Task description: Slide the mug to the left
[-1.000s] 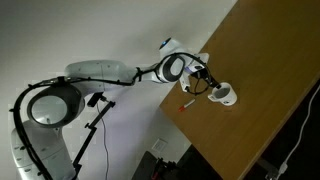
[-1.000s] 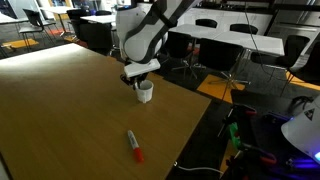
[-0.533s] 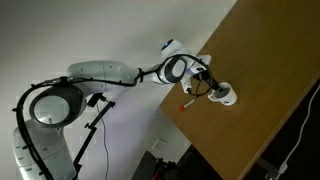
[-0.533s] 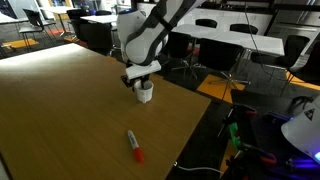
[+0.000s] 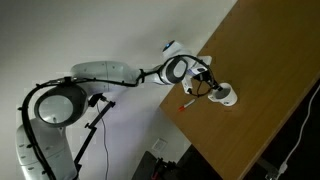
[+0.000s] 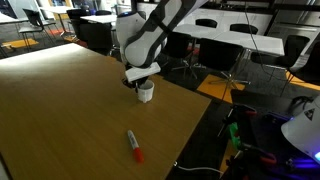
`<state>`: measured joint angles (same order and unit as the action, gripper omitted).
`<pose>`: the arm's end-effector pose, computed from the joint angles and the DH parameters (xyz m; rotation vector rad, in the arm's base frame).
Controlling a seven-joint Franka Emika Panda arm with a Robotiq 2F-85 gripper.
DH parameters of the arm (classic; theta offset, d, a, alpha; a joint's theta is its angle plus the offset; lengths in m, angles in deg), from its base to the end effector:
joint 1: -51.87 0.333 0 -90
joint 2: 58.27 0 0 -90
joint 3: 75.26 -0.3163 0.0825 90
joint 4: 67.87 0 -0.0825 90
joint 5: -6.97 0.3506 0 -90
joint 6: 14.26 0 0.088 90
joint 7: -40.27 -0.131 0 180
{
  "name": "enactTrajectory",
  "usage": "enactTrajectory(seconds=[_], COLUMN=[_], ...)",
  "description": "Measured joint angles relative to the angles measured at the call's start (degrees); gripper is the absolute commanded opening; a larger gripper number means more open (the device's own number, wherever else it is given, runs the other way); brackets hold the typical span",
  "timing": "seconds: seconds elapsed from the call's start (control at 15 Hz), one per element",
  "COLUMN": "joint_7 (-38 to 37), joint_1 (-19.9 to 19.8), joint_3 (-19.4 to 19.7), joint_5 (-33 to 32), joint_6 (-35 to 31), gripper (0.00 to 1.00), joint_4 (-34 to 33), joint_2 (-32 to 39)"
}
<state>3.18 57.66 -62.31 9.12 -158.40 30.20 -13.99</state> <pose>0.6508 -0.0682 0.1570 2.8213 -1.0876 0.1259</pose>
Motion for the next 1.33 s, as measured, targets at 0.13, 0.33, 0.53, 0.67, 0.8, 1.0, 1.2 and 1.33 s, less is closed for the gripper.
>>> enactTrajectory(seconds=[0.13, 0.33, 0.53, 0.67, 0.8, 1.0, 1.2, 1.33], joint_7=[2.03, 6.22, 9.98, 11.7, 12.86, 13.53, 13.99, 14.27], joint_1=[-0.1, -0.4, -0.5, -0.4, -0.14, 0.65, 2.07, 3.07], joint_3=[-0.42, -1.64, -2.96, -3.69, -4.3, -5.03, -5.44, -5.76], joint_5=[-0.01, -0.01, -0.02, -0.18, -0.85, -2.32, -3.68, -4.32], joint_6=[0.0, 0.0, 0.0, 0.0, 0.0, 0.01, 0.02, 0.1], gripper=[0.03, 0.03, 0.03, 0.03, 0.03, 0.03, 0.03, 0.03], joint_4=[-0.15, -0.69, -1.66, -2.53, -3.5, -5.27, -7.27, -8.75], joint_2=[0.0, 0.06, 0.4, 0.78, 1.32, 2.32, 3.53, 4.39])
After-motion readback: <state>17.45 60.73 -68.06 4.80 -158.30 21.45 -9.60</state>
